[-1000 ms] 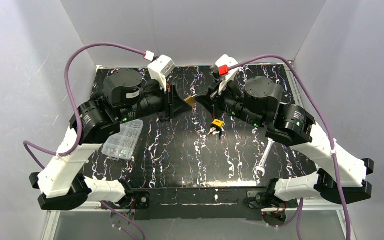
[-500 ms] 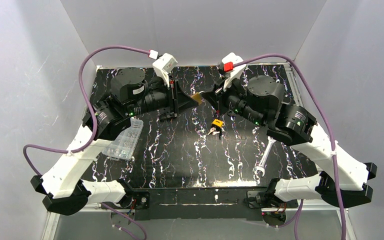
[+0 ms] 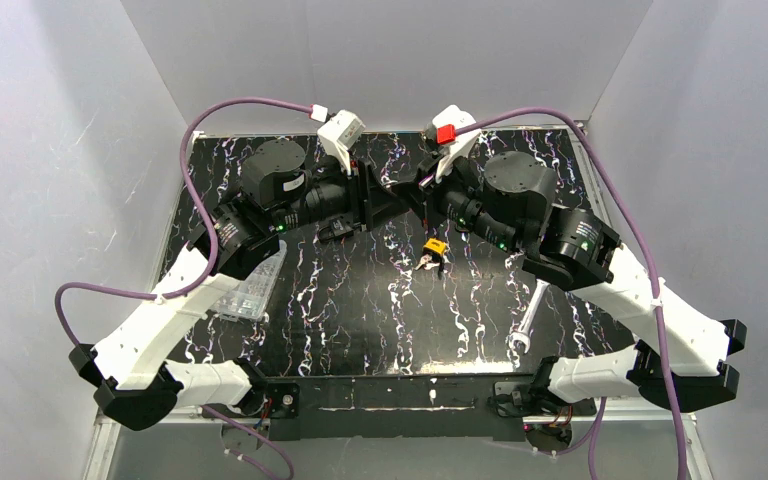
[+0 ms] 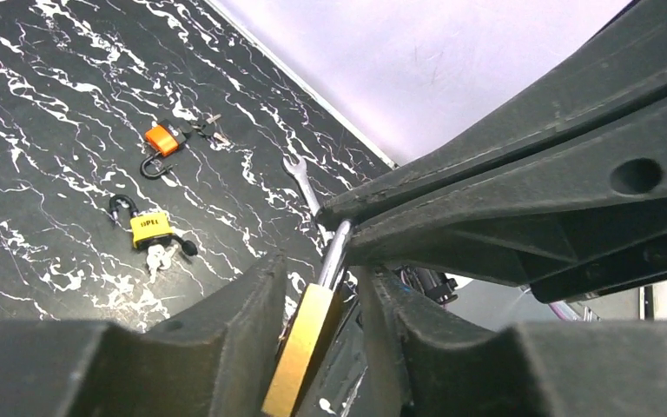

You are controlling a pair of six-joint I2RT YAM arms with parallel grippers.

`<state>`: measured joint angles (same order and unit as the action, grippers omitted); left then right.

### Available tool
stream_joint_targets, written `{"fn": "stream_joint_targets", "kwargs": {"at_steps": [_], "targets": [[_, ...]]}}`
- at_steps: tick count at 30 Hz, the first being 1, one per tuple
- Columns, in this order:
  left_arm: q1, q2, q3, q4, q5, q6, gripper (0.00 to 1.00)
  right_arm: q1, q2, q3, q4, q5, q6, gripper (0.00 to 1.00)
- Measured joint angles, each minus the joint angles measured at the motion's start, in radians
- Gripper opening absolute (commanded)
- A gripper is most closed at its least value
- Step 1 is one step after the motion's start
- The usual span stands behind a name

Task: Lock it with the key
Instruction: Lock the lock.

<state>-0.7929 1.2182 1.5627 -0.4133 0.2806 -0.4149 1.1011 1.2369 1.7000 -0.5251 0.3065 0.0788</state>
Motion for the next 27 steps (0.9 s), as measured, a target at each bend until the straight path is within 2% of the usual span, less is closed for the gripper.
{"fn": "stream_joint_targets", "kwargs": {"at_steps": [12,19,21,27], "targets": [[0.02,-0.035,-0.034,0.024,0.002,0.05,0.67,0.005,0.026,0.021,-0.003,0.014,-0.057,0.01],[0.116,-0.04,-0.034,-0.033,0.161,0.114,0.67,-0.052,0.015,0.02,-0.048,-0.024,-0.056,0.01],[0.167,-0.046,-0.034,-0.04,0.243,0.12,0.65,-0.065,-0.014,0.018,-0.064,-0.042,-0.056,0.01],[0.239,-0.059,-0.034,-0.038,0.363,0.111,0.65,-0.074,-0.063,0.016,-0.092,-0.088,-0.05,0.01]]}}
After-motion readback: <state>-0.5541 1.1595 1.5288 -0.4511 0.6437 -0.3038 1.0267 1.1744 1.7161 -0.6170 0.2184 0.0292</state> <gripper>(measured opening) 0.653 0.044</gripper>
